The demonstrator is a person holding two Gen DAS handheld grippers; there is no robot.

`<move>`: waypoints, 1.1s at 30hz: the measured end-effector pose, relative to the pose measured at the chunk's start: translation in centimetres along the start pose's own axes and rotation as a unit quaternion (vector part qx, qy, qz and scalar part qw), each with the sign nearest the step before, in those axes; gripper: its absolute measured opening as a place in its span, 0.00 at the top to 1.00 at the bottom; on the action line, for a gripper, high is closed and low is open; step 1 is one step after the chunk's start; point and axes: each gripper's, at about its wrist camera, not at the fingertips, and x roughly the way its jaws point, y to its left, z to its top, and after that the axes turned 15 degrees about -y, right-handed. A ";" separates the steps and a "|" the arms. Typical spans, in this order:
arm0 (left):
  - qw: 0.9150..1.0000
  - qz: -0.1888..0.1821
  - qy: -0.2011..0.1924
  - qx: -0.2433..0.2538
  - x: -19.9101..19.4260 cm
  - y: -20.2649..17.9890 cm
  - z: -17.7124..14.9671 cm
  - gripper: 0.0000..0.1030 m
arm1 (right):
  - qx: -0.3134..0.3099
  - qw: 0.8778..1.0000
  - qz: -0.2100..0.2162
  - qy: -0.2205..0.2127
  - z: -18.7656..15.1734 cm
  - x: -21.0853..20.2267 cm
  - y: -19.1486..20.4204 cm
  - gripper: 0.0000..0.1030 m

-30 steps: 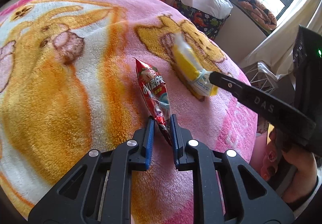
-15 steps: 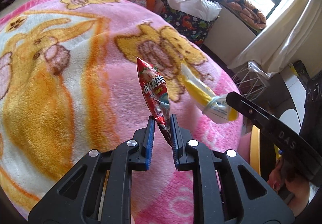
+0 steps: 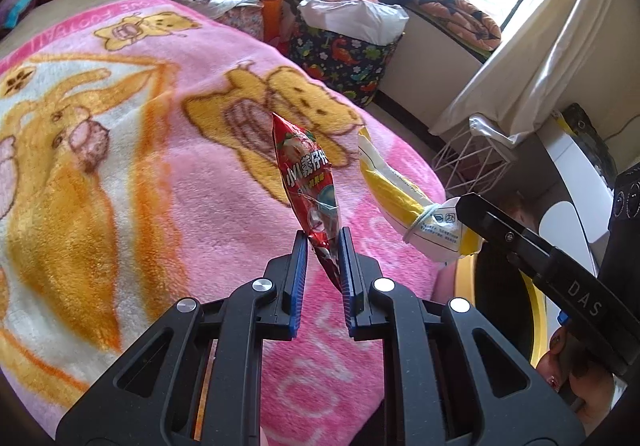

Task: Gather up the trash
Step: 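Carry the red chip bag and yellow snack bag over the yellow bin with both tools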

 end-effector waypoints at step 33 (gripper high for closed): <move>0.992 -0.088 0.015 0.087 -0.5 -11.2 -2.6 0.90 | 0.080 0.990 -0.089 -0.075 -0.3 -12.4 -9.3 0.96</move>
